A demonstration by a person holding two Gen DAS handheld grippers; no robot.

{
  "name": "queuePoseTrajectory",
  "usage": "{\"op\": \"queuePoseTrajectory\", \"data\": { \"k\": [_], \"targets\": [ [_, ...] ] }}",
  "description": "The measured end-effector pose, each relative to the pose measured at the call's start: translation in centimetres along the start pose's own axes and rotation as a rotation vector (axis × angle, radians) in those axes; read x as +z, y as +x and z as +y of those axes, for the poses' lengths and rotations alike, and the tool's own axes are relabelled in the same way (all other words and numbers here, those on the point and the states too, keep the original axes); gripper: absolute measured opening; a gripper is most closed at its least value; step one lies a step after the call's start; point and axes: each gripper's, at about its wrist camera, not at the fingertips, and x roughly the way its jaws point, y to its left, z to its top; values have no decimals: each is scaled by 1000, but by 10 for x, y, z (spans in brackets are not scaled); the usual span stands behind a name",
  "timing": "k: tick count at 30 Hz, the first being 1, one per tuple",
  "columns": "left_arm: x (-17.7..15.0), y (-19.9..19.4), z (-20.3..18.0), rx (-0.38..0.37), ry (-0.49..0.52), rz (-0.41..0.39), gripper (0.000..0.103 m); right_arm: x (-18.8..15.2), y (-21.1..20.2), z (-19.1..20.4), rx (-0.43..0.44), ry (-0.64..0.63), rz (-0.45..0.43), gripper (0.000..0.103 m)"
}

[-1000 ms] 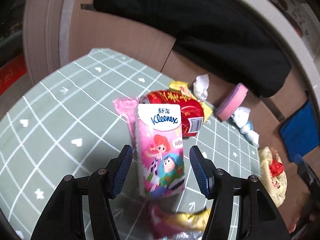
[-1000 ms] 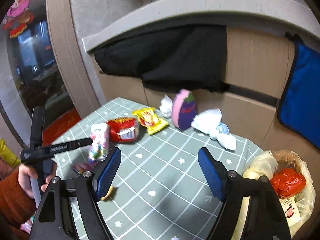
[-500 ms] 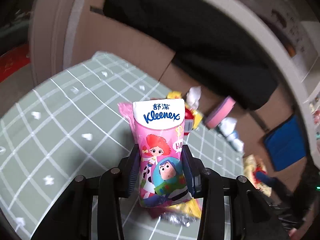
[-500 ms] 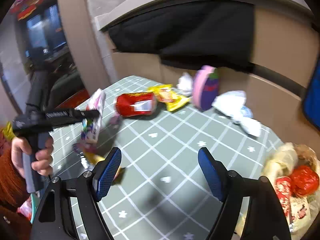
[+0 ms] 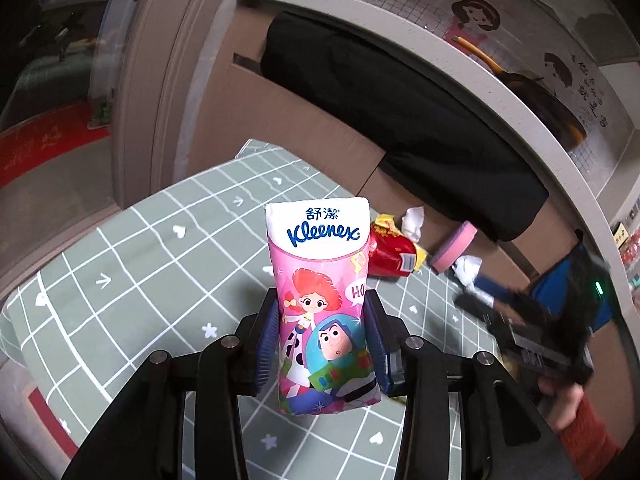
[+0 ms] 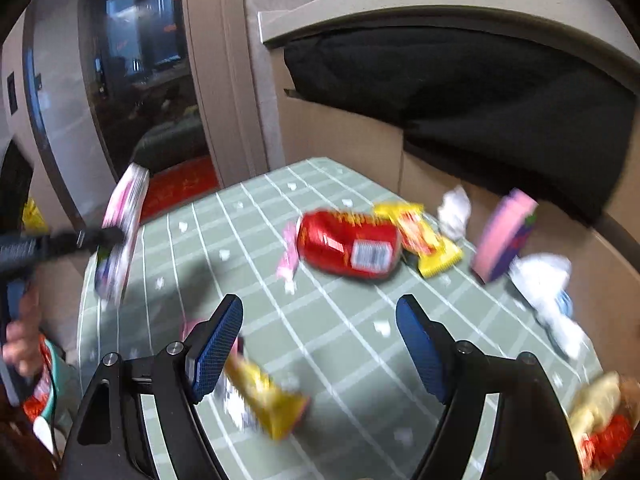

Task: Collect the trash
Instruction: 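Grasp the red can with the right tool while the left tool holds the Kleenex pack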

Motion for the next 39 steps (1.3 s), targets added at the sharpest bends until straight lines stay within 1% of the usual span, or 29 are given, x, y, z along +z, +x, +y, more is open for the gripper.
{"op": "queuePoseTrajectory", "data": {
  "k": [3,4,5,7,8,10,13,15,16,17,19,20,21,23,25,26,27,28,29,30,31,32,36,38,39],
  "targets": [
    [-1,3,6,3,5,2,41,20,29,-8,-24,-26,4,77],
    [-2,4,7,6,8,3,41,26,41,-11,-26,-34,8,73],
    [-2,6,8,8,13,5,41,31,50,-15,-27,-37,11,60],
    [-4,10,9,12,11,14,41,41,74,-23,-52,-47,37,48],
    [-5,12,11,15,6,20,41,46,86,-27,-72,-53,40,48],
    [-6,18,11,22,-3,36,41,52,103,-34,-85,-56,40,48],
    [-6,27,8,26,12,48,41,55,122,-42,-69,-61,43,48],
    [-6,30,6,27,25,47,41,49,134,-46,-47,-74,80,48],
    [-5,34,4,25,27,52,41,46,131,-50,-26,-51,60,48],
    [-5,36,4,21,25,56,41,44,128,-55,0,-21,62,48],
    [-5,42,1,12,21,69,41,36,119,-65,73,49,92,49],
    [-6,43,0,7,22,74,41,28,115,-68,119,79,125,50],
    [-7,45,-2,1,26,78,41,21,106,-67,144,90,127,50],
    [-8,47,-7,-8,37,83,41,7,88,-58,198,77,154,50],
    [-10,49,-8,-15,32,89,41,-4,72,-44,266,39,196,50],
    [-10,49,-9,-19,24,92,41,-10,62,-34,281,10,199,50],
    [-10,49,-9,-21,18,92,41,-13,55,-27,269,-9,188,50],
    [-11,47,-9,-18,12,87,41,-14,50,-23,255,-16,173,52],
    [-11,45,-10,-13,11,79,41,-14,45,-20,244,-10,152,62],
    [-11,43,-10,-4,10,70,41,-14,41,-19,241,12,124,68],
    [-11,42,-10,4,10,63,42,-12,40,-19,244,44,92,78],
    [-11,40,-9,12,9,56,42,-11,44,-21,240,73,69,79],
    [-13,37,-4,44,-1,63,42,-10,65,-28,181,160,34,78],
    [-14,38,-2,53,-5,77,42,-10,84,-37,180,208,51,79],
    [-15,39,-1,60,-7,84,42,-10,92,-41,194,226,66,78]
  ]
}}
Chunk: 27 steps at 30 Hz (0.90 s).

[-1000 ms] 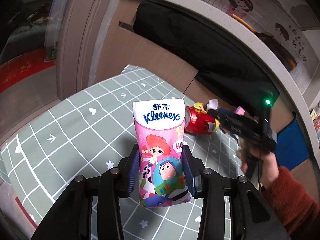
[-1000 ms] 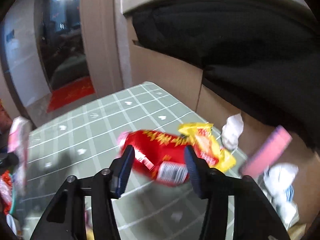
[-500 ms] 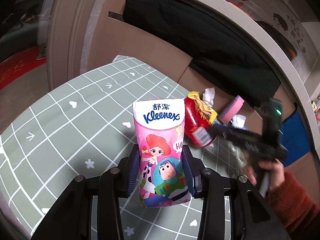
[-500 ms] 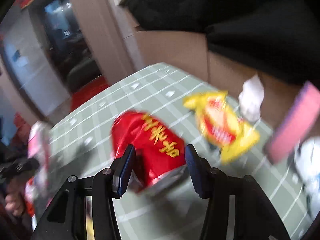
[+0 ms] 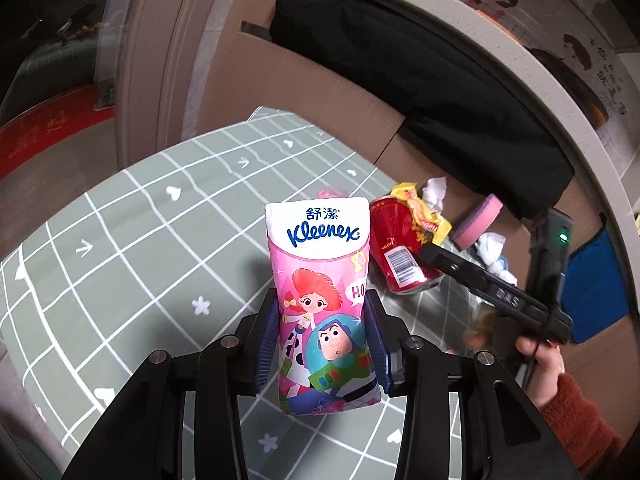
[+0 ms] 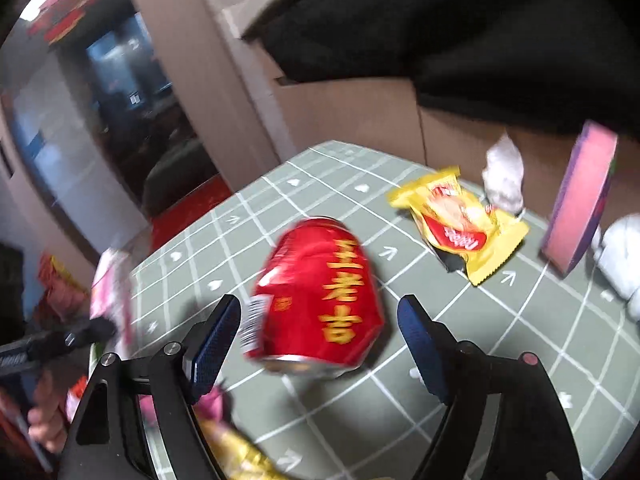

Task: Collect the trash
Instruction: 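Grasp the red can with the right tool while the left tool holds the Kleenex pack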

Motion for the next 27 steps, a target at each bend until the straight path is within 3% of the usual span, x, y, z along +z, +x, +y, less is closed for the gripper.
{"op": "queuePoseTrajectory", "data": {
  "k": [4,6,7,14,20,25,27],
  "targets": [
    [0,3,-3,10,1,16,42,-7,18,-13,128,77,73,78],
    [0,3,-7,8,9,17,42,-14,10,-10,164,57,60,65],
    [0,3,-11,5,17,18,42,-16,5,-8,164,46,48,53],
    [-5,4,-37,-51,63,31,42,-39,-61,-14,47,18,43,51],
    [-11,3,-67,-107,113,37,42,-82,-133,-8,-314,-156,22,51],
    [-16,1,-85,-128,149,43,42,-109,-164,-5,-260,-168,50,54],
    [-18,0,-90,-127,155,45,42,-112,-162,-1,-247,-190,57,72]
  ]
}}
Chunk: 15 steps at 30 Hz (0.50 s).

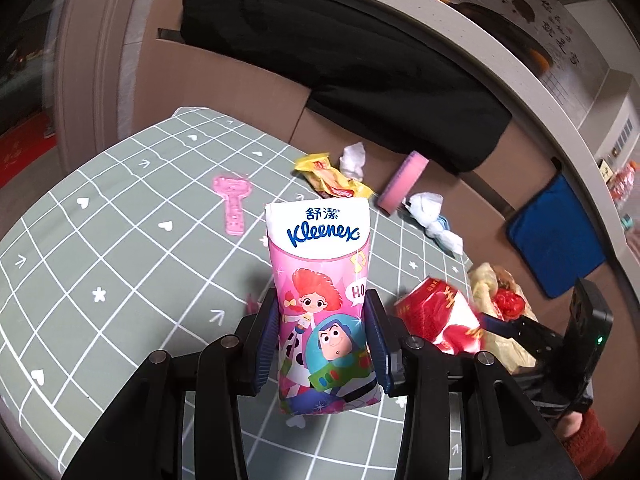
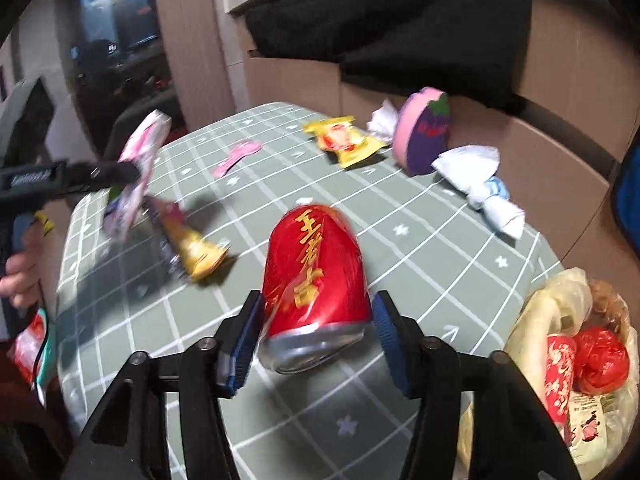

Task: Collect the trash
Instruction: 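Grasp the red can with the right tool while the left tool holds the Kleenex pack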

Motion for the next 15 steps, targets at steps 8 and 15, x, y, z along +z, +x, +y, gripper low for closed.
{"op": "queuePoseTrajectory", "data": {
  "k": [8,15],
  "targets": [
    [-6,-2,-8,17,2,25,42,19,49,-22,89,135,-23,80],
    [-14,-4,-20,45,19,38,42,33,87,-37,228,238,69,80]
  ]
}}
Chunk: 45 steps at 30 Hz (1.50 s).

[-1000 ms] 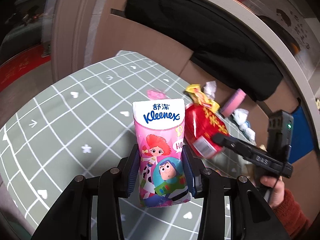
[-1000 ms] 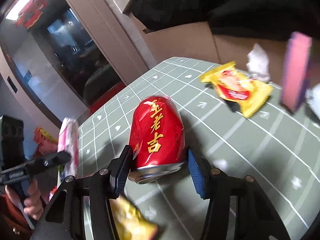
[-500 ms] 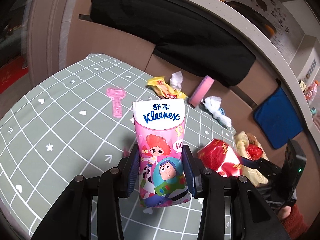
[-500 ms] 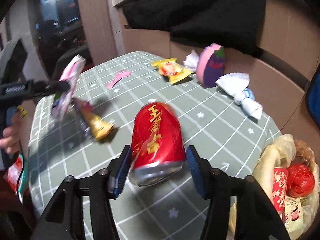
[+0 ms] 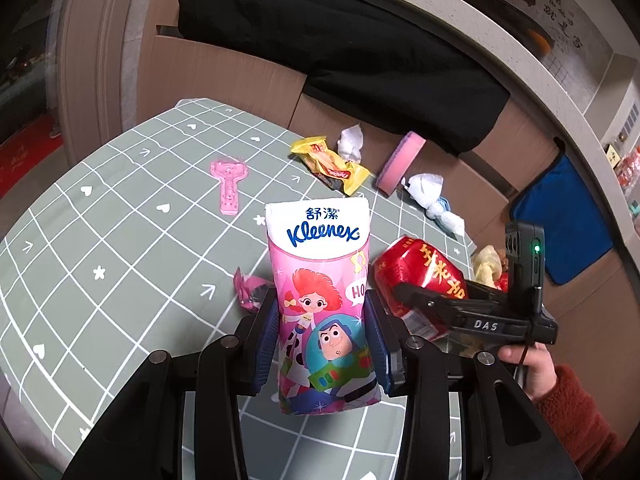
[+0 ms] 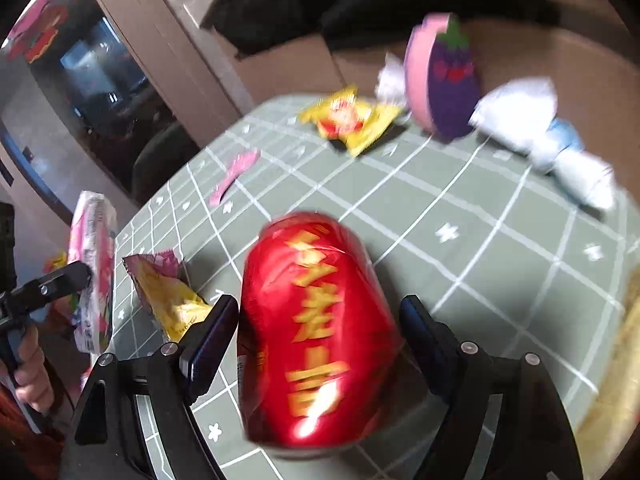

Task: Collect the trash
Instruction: 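Grasp the red can with the right tool while the left tool holds the Kleenex pack, then carry the Kleenex pack and red can over the bin and open both tools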

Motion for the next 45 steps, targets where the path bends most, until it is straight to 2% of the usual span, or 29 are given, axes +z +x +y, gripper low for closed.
{"op": "queuePoseTrajectory", "data": {
  "k": [2,4,5,9,14,19,26,30,35,39,45],
  "targets": [
    [-2,-2,-7,-1,18,-4,42,-4,-7,9,6,-38,-8,61],
    [-3,-2,-15,-5,36,0,42,-9,-17,14,-37,-63,-16,56],
    [-3,-2,-21,-14,46,2,42,-13,-25,18,-63,-86,-23,47],
    [-2,-6,-52,-58,106,-17,42,-20,-65,21,-131,-105,-73,46],
    [0,-20,-104,-126,201,-62,41,-24,-133,23,-189,-110,-193,46],
    [5,-37,-160,-194,285,-127,41,-31,-200,26,-286,-129,-304,46],
    [16,-50,-232,-235,378,-227,41,-44,-287,7,-407,-54,-480,46],
    [22,-46,-268,-265,409,-246,41,-55,-332,-10,-489,-9,-568,46],
    [22,-30,-307,-284,465,-243,41,-66,-361,-26,-567,13,-622,46],
    [22,-9,-330,-310,488,-225,41,-71,-368,-37,-613,33,-638,46],
    [18,42,-345,-336,454,-133,41,-75,-362,-67,-647,73,-627,46]
  ]
}}
